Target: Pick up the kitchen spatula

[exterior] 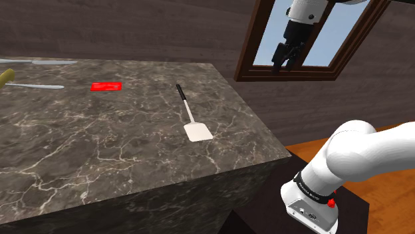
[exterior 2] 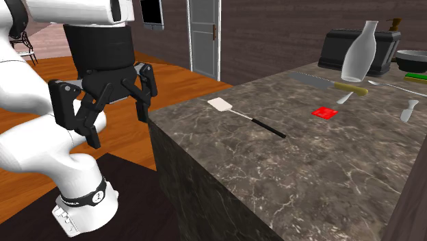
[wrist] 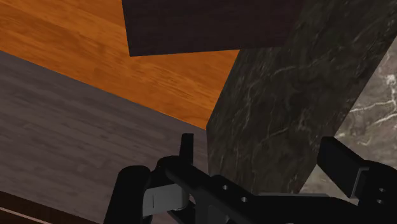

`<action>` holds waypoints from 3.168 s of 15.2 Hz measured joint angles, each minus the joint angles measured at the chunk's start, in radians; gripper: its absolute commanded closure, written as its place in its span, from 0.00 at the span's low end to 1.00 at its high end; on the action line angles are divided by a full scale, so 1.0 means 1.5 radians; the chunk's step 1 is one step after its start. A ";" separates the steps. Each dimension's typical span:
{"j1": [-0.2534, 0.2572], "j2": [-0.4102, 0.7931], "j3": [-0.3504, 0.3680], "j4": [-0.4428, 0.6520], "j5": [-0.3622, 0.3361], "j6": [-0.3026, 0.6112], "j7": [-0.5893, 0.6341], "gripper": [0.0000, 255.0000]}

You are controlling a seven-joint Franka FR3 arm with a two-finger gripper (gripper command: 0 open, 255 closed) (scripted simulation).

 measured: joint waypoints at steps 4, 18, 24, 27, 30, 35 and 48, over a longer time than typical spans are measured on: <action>0.006 0.006 0.033 -0.004 0.024 0.013 0.048 0.00; 0.027 0.131 0.248 0.047 0.135 0.132 0.365 0.00; 0.018 0.243 0.341 0.127 0.128 0.182 0.508 0.00; 0.012 0.307 0.383 0.175 0.106 0.203 0.582 0.00; 0.011 0.358 0.415 0.216 0.084 0.213 0.641 0.00; 0.012 0.367 0.422 0.182 0.080 0.256 0.651 0.00; 0.012 0.372 0.424 0.164 0.078 0.279 0.653 1.00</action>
